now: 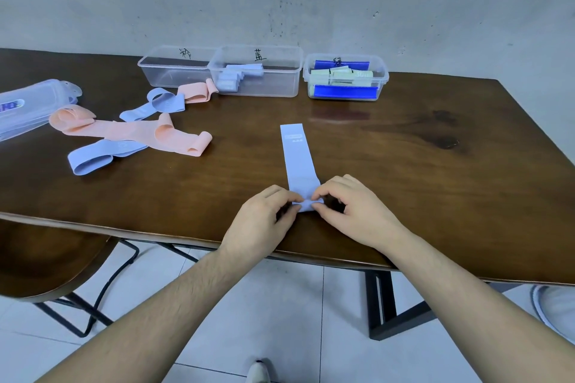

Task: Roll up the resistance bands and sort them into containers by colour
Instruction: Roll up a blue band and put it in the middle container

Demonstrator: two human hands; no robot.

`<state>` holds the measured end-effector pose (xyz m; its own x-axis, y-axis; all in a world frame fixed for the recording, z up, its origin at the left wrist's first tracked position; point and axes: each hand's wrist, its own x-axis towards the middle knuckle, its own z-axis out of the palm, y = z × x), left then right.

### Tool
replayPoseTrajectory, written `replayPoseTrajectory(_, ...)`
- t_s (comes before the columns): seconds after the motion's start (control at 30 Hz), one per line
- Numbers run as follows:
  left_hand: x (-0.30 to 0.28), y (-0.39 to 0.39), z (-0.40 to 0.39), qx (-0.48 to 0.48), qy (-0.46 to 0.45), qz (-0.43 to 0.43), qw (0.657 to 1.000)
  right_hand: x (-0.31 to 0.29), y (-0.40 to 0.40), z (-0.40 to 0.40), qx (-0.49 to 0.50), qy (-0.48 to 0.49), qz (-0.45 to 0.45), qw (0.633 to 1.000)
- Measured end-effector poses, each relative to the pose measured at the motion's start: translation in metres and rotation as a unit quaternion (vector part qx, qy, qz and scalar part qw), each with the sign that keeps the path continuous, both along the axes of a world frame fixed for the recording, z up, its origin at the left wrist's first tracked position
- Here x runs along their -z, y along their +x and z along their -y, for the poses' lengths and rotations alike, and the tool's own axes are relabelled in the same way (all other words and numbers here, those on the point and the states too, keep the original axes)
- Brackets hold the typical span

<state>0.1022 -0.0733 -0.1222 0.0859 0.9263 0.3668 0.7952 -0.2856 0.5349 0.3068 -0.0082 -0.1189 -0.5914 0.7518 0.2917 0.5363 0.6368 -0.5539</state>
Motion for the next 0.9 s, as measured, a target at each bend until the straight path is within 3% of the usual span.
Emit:
replayPoseTrajectory(0.33,-0.0007,0.0009,-0.0015,0.002,0.007,0.01,1.0,0.0015,-0.0003,-0.0031,0.002,0.017,0.022,1.0)
replayPoseTrajectory(0.63,0.0014,0.002,-0.0011,0.006,0.043,-0.031,0.999,0.0052,0.0005,-0.0048,0.009,-0.008,0.012,1.0)
replayPoseTrajectory(0.9,-0.0014,-0.0027,-0.0059,-0.001,0.017,-0.023,1.0,0.0082,0.0,-0.0071,0.034,0.022,0.013,0.999)
